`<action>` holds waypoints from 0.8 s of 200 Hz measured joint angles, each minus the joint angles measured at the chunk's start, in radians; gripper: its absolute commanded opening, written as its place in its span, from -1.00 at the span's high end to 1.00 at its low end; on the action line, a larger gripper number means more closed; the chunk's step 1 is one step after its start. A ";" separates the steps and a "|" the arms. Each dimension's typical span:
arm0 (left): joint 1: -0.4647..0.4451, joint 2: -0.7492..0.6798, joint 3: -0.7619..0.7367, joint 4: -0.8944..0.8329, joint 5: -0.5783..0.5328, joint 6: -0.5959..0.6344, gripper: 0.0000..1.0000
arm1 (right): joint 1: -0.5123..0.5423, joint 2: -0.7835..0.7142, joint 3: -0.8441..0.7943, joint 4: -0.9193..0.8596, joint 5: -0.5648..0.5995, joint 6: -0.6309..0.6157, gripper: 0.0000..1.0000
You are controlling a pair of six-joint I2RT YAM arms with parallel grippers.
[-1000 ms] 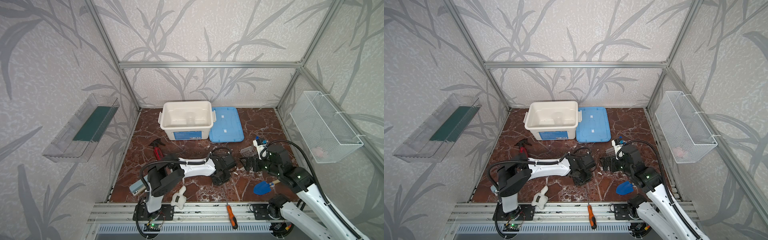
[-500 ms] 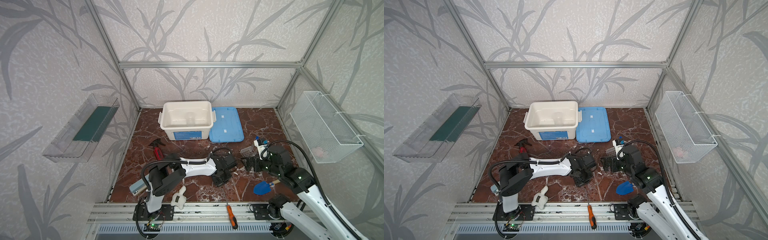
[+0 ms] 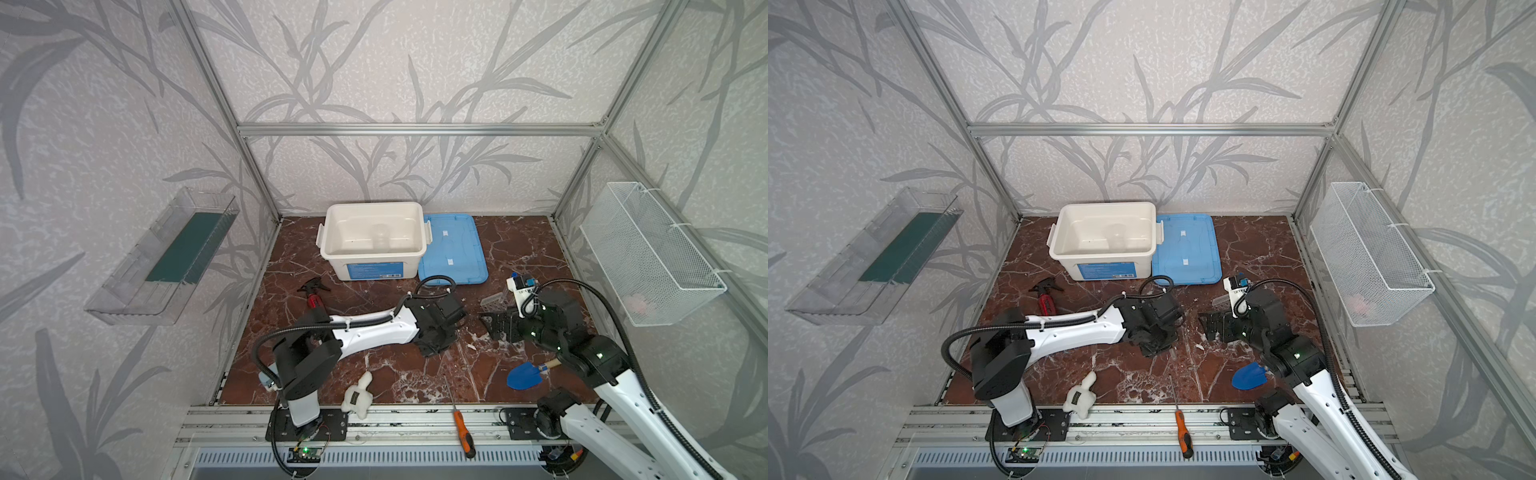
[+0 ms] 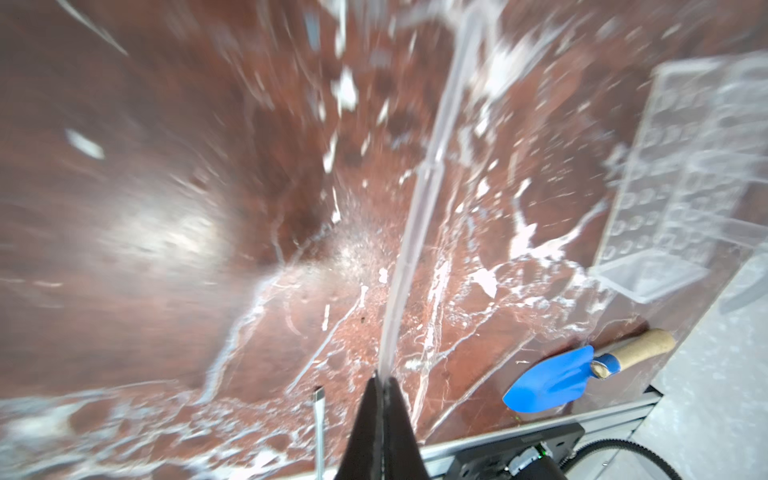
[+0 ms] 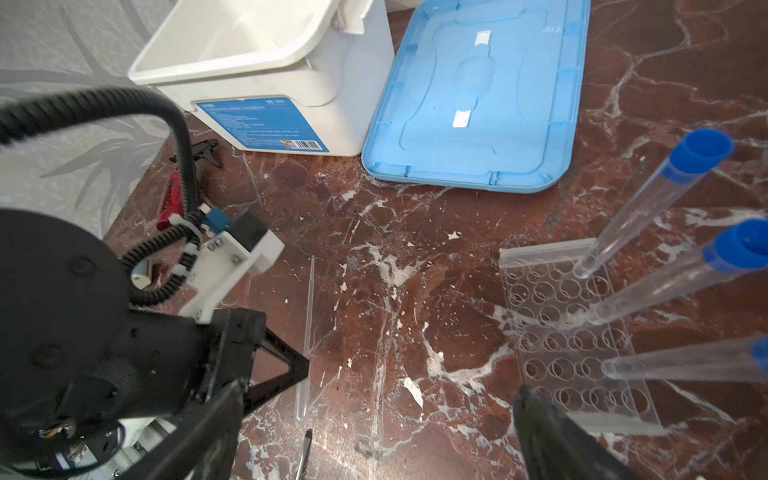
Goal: Organize the chemistry lab equipment
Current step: 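Lift the clear pipette off the table with the left gripper, then carry the pipette over the bin with the left while the right nears the lid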
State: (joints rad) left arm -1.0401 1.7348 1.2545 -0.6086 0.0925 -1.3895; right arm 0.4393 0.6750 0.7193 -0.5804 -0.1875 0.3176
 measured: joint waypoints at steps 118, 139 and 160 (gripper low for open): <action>0.351 -0.238 0.224 -0.103 -0.109 0.563 1.00 | 0.045 0.443 0.427 0.146 -0.147 -0.072 -0.96; 0.425 -0.210 0.325 -0.121 -0.056 0.679 1.00 | 0.045 0.541 0.517 0.171 -0.155 -0.072 -0.96; 0.482 -0.122 0.480 -0.143 0.001 0.785 1.00 | 0.045 0.643 0.607 0.173 -0.159 -0.072 -0.96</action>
State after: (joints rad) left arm -0.5583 1.6123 1.7348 -0.7517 0.0933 -0.6041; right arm 0.4847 1.3182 1.3262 -0.4076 -0.3466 0.2451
